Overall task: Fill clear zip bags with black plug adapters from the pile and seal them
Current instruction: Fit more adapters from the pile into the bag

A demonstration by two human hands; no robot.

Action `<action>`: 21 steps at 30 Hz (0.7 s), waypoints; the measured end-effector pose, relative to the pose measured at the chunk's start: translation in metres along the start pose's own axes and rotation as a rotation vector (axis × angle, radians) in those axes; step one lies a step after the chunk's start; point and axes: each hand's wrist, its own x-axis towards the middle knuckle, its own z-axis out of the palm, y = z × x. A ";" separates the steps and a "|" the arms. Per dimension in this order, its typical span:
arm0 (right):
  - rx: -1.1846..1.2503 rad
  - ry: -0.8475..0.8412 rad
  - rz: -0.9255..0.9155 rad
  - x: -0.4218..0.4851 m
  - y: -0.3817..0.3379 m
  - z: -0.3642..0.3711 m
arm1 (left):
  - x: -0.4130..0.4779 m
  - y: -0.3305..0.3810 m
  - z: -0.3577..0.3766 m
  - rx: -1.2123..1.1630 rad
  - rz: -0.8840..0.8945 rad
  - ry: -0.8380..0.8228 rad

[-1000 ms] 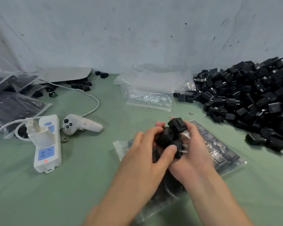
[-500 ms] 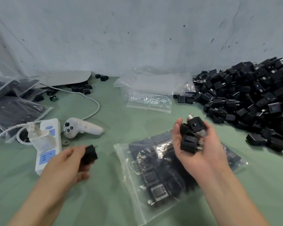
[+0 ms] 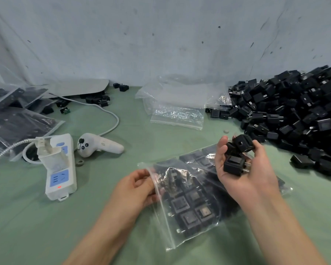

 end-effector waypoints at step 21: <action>-0.038 0.000 0.026 -0.001 -0.003 -0.003 | -0.002 -0.005 0.000 -0.205 -0.112 -0.002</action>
